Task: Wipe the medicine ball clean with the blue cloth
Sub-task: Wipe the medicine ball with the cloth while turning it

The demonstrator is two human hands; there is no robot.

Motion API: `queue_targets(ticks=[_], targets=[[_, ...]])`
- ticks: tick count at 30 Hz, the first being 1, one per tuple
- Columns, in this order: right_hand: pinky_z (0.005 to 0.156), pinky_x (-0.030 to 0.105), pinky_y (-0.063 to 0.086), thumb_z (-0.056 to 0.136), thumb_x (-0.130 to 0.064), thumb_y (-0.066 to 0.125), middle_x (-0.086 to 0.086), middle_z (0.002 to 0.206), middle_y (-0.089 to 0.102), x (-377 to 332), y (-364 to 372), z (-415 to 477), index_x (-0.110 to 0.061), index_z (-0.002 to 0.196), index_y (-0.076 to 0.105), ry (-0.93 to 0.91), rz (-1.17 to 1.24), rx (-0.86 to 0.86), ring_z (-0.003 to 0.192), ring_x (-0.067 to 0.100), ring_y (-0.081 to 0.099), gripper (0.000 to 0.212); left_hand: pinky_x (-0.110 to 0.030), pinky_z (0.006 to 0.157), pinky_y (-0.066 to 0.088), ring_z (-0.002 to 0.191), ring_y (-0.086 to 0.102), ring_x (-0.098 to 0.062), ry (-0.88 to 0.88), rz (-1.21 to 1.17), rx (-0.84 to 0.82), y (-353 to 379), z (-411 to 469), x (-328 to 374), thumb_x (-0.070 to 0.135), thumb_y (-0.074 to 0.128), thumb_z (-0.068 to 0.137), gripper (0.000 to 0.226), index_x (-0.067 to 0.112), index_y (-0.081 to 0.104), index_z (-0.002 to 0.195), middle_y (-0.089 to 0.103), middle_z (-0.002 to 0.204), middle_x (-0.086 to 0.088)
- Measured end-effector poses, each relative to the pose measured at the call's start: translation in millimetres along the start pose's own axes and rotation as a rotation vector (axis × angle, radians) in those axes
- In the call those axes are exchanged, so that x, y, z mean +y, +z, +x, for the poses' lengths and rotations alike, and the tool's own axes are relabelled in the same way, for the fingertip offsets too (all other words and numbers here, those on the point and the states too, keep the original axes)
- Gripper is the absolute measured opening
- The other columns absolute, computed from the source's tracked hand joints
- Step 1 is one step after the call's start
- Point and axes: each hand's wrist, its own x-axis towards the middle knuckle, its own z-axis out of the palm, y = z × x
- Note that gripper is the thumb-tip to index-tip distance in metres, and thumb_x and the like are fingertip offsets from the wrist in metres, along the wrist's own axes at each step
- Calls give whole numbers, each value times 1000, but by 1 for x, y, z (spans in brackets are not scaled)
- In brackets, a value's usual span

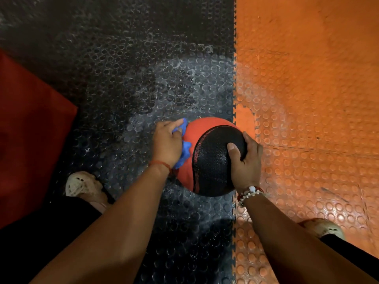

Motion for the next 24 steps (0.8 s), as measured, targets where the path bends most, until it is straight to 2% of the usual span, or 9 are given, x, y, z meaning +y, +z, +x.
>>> queue_targets(ticks=[2,4,7,9,12,15,19,22,24], targets=[[92,26,31,70,-61,44,2,127,40,-2,-1,2,-23,135,43,-5,0,-4,118,18,43,75,-5,102,30,114,48,-9,248,49,42,7,-13,13,-2,51,94,34,10,66,122,51,120,0],[91,25,29,71,-54,46,3,131,40,-7,0,5,-25,135,43,41,-2,-9,120,19,43,70,-11,107,30,121,47,-15,424,91,-26,12,-17,20,-5,50,90,39,9,66,123,51,124,-3],[90,27,30,74,-53,42,5,137,37,-11,4,5,-28,138,40,81,-40,2,123,23,43,69,-6,106,25,122,46,-18,475,136,-89,11,-5,21,-7,49,90,40,8,65,124,52,126,-7],[91,32,35,71,-66,38,4,136,37,-12,6,1,-29,137,39,73,-85,37,121,24,45,76,-6,105,27,120,47,-14,317,111,-79,8,6,16,-3,48,94,37,9,64,125,51,128,-6],[89,34,37,66,-73,37,2,133,37,-12,8,-2,-28,136,38,77,-105,51,119,22,45,83,-26,106,41,115,58,-16,-89,-15,-84,0,19,-6,3,44,98,35,10,62,128,59,130,-7],[89,33,37,66,-73,39,2,132,37,-10,6,-3,-27,135,38,56,-114,48,119,22,45,83,-28,104,44,109,60,-13,-189,-116,-36,-4,4,-17,8,46,100,32,12,62,128,57,129,-7],[87,31,37,66,-73,39,3,132,37,-9,8,-4,-26,136,37,40,-130,48,118,22,45,84,2,95,29,103,49,10,145,-59,136,2,-30,4,-3,51,94,32,4,64,123,48,125,-7],[92,34,39,66,-73,40,4,131,38,-9,9,-3,-24,135,39,41,-114,54,118,23,46,84,-2,102,26,119,46,-8,377,45,47,9,-27,20,-4,52,91,37,8,65,123,50,125,-4],[92,30,36,67,-71,42,4,130,39,-9,8,-5,-23,135,40,30,-95,66,118,22,46,84,-1,102,23,121,45,-11,392,94,-28,10,-14,23,-3,53,90,38,9,65,124,50,124,-2]])
